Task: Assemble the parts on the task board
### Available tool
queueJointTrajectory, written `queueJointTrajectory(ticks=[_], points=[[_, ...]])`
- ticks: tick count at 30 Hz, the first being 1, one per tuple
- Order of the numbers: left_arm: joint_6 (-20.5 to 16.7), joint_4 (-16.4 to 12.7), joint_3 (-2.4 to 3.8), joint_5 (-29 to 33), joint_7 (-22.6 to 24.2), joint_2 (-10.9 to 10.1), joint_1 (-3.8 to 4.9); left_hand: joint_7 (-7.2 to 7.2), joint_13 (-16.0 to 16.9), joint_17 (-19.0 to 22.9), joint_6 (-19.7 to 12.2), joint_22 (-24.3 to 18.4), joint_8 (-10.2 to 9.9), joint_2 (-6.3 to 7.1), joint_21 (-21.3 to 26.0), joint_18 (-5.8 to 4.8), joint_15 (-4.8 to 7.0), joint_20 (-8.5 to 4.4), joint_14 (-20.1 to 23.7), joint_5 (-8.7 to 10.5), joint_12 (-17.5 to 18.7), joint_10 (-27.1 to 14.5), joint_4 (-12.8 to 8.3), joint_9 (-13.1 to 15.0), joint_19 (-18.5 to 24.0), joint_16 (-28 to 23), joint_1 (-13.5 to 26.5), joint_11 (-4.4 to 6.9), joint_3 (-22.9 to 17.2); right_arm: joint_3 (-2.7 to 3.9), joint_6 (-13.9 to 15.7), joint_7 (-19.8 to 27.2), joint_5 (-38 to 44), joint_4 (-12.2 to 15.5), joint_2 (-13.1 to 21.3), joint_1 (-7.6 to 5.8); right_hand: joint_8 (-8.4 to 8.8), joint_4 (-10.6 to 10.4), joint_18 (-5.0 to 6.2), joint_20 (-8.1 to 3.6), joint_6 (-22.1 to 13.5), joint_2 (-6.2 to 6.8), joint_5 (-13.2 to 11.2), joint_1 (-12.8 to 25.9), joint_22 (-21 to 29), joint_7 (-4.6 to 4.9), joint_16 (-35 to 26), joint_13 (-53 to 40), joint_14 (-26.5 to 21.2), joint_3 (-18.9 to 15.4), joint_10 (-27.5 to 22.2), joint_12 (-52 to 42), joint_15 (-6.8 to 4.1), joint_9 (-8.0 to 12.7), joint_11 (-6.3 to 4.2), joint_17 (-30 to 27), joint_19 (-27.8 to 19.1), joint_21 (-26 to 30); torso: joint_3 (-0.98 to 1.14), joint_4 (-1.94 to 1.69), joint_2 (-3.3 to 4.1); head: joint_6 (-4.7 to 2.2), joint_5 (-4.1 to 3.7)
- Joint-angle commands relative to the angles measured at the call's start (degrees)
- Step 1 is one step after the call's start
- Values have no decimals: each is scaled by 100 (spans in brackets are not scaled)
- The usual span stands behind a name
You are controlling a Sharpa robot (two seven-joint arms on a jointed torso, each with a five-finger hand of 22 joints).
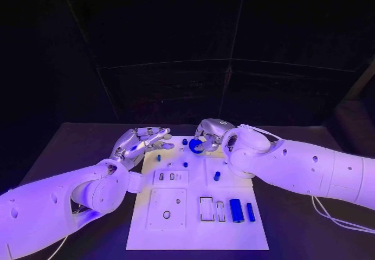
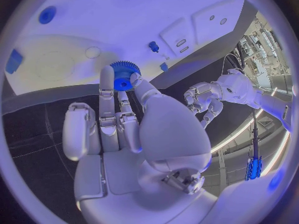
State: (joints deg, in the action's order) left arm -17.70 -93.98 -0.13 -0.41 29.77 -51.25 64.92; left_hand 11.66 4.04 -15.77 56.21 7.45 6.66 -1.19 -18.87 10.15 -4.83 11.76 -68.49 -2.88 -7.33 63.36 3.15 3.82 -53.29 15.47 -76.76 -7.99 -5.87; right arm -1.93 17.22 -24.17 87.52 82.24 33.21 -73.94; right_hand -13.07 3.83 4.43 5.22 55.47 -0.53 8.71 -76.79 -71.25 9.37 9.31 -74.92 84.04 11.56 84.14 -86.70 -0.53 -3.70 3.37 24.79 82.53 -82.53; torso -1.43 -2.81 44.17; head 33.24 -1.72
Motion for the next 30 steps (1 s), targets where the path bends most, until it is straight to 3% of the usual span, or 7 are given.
queueJointTrajectory(ticks=[1,15,23,30], points=[[103,-12,1,-59,10,0,9,32,-4,-9,19,-5,-40,-57,31,39,-24,9,-5,-25,19,7,-40,-5,-34,-37,-16,-35,-4,3,124,97,89,-46,-132,-12,17,2,-90,-16,182,2,20,45,-12,-159,-33,-1109,104,46,338,-35,-39,-14,-34,9,17,-24,3,8,8,11,39],[106,-5,1,-65,6,11,10,33,-4,-16,20,-9,-46,-62,36,39,-25,10,-1,-25,28,8,-42,-5,-33,-45,-14,-36,-10,2,46,227,95,-655,-824,11,50,7,-92,-15,174,20,24,68,-21,-154,-34,-1100,106,79,332,-26,-38,-10,-32,11,21,-28,5,4,10,32,66],[110,2,2,-82,0,25,11,33,-4,-16,20,-9,-46,-62,36,39,-25,10,-1,-25,28,8,-42,-5,-33,-45,-14,-36,-10,1,-136,289,95,-994,-1069,31,90,11,-94,-12,159,44,17,98,-35,-144,-36,-1093,108,111,325,-18,-34,-7,-24,13,25,-34,9,15,8,52,85],[111,4,2,-84,-3,27,11,33,-4,-16,20,-9,-46,-62,36,39,-25,10,-1,-25,28,8,-42,-5,-33,-45,-14,-36,-10,-5,-266,321,95,-1103,-1146,52,161,13,-97,-3,123,95,-39,156,-47,-123,-39,-1066,113,154,305,6,-23,-4,-7,17,26,-39,12,28,8,69,97]])
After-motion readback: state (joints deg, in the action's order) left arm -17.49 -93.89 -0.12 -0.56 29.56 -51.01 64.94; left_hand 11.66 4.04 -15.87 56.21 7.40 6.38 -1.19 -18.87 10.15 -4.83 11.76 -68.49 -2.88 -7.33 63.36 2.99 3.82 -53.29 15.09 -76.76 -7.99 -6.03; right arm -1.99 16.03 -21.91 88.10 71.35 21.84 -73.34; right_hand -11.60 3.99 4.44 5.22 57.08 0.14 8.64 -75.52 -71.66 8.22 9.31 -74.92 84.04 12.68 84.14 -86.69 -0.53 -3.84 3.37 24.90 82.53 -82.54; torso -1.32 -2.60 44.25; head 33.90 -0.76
